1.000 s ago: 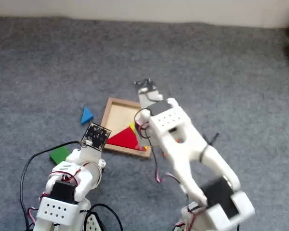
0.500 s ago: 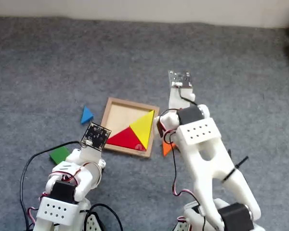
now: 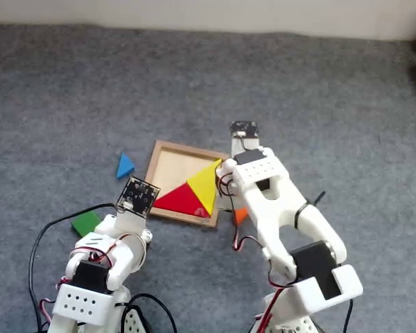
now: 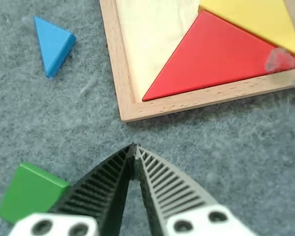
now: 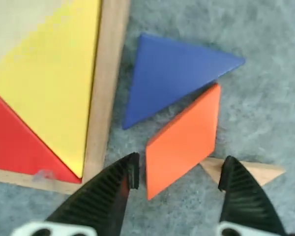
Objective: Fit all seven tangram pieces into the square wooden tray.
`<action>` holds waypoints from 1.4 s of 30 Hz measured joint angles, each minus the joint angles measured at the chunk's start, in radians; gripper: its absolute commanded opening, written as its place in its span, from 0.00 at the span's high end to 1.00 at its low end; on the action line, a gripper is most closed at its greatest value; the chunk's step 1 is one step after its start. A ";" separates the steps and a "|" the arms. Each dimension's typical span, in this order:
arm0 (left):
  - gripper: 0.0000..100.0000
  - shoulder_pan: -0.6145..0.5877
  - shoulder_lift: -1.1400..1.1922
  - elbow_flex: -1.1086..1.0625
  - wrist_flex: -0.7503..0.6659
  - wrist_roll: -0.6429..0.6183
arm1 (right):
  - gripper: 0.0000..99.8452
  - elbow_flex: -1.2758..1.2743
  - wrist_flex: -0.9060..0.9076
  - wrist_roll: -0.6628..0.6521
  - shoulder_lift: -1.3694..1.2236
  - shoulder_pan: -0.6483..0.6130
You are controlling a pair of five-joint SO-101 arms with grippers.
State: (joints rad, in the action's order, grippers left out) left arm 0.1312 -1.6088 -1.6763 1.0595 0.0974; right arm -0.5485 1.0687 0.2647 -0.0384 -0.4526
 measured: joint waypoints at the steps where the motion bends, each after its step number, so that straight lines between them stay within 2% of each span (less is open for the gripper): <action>1: 0.99 0.000 0.000 0.000 0.000 0.000 | 0.74 0.002 -0.008 0.000 -0.005 0.000; 7: 0.99 0.000 0.000 0.000 0.000 0.000 | 0.76 0.000 -0.060 0.000 -0.057 0.015; 11: 0.99 0.000 -0.002 0.000 0.000 0.000 | 0.88 0.000 -0.061 0.000 -0.055 0.021; 14: 0.99 0.000 0.000 0.000 0.000 0.000 | 0.92 0.000 -0.058 -0.046 -0.054 0.043; 23: 0.99 0.000 0.000 0.000 0.000 0.000 | 0.92 -0.003 -0.043 -0.095 -0.014 0.051; 34: 0.99 0.000 0.000 0.000 0.000 0.000 | 0.92 -0.005 0.003 -0.101 0.273 0.041; 39: 0.99 0.000 0.000 0.000 0.000 0.000 | 0.92 -0.005 -0.044 -0.101 0.279 -0.055; 42: 0.99 0.000 0.000 0.000 0.000 0.000 | 0.92 -0.005 -0.094 -0.057 0.279 -0.127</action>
State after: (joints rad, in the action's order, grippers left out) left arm 0.1312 -1.6088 -1.6763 1.0595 0.0974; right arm -0.5531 0.9751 0.2079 0.2409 -0.5800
